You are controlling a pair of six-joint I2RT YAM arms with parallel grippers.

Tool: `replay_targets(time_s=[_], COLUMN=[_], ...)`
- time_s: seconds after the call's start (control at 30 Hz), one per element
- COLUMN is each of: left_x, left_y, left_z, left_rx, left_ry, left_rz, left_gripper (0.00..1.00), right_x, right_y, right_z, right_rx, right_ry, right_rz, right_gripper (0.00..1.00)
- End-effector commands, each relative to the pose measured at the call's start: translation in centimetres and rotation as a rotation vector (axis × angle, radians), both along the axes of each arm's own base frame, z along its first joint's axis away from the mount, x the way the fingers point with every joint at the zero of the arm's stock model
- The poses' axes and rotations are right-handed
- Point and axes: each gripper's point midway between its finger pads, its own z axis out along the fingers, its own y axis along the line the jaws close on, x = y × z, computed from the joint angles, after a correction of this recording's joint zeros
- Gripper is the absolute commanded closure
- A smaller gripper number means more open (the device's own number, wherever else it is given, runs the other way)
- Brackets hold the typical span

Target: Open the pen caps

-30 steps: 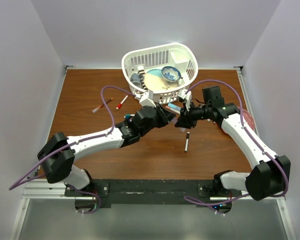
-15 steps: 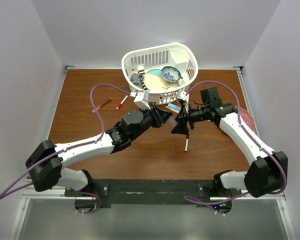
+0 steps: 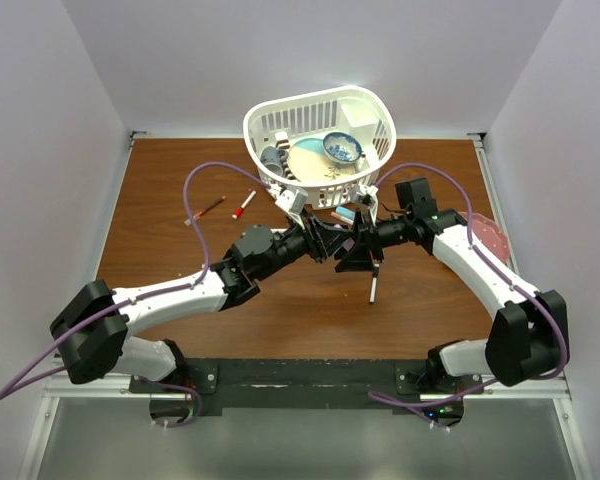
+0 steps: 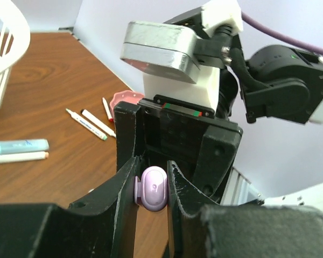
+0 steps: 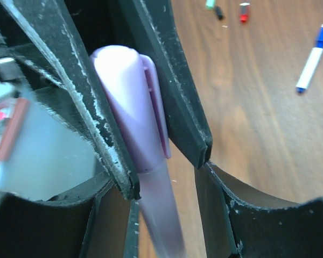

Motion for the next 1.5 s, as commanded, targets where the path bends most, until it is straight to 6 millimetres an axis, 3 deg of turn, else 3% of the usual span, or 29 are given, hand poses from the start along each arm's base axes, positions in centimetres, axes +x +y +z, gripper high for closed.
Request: replay_targets(time_s=[0.0,0.23,0.43,0.57,0.8,0.9,0.93,0.97,1.07,1.17,1.3,1.47], left_x=[-0.3,-0.2,-1.2,-1.6,-2.0,-1.6,-1.4,-1.3,0.0,2.1,5.3,6.7], left_y=[1.4,3.1,2.1,1.6,0.9,1.0,1.2,1.4,2.9,5.7,11.9,16.7], left_z=[3.4,3.5,2.6,2.3,1.8,1.8,2.1,2.3,3.8,6.6,11.1,15.4], left_rx=[-0.036,-0.055,-0.046,-0.043,-0.024,-0.028,-0.038,-0.048,-0.091,-0.135,-0.165,-0.143], left_ry=[-0.222,-0.245,-0.248,-0.256,-0.265,-0.254,-0.262,-0.257,-0.274,-0.323,-0.421,-0.514], left_rz=[-0.052,-0.114,-0.224,-0.276,-0.380,-0.374,-0.367,-0.359,-0.299,-0.214,-0.075,0.020], left_gripper=[1.00,1.00,1.00,1.00,1.00,1.00,1.00,1.00,1.00,1.00,1.00,1.00], right_x=[-1.3,-1.3,-1.1,-1.0,-1.3,-1.6,-1.7,-1.7,-2.1,-2.5,-2.8,-3.6], right_y=[0.6,0.7,0.8,0.9,1.0,1.0,1.0,1.0,1.2,1.5,1.8,2.6], right_z=[1.6,1.9,2.0,2.1,2.4,2.6,2.6,2.6,2.1,1.8,1.1,0.0], right_rx=[0.095,0.111,0.119,0.131,0.148,0.161,0.166,0.166,0.152,0.138,0.123,0.076], right_ry=[0.044,0.063,0.092,0.119,0.122,0.129,0.131,0.128,0.125,0.119,0.138,0.141], right_rz=[0.075,0.083,0.085,0.088,0.108,0.124,0.131,0.133,0.142,0.152,0.162,0.189], right_gripper=[0.48,0.49,0.51,0.59,0.59,0.77,0.91,0.98,1.00,1.00,1.00,1.00])
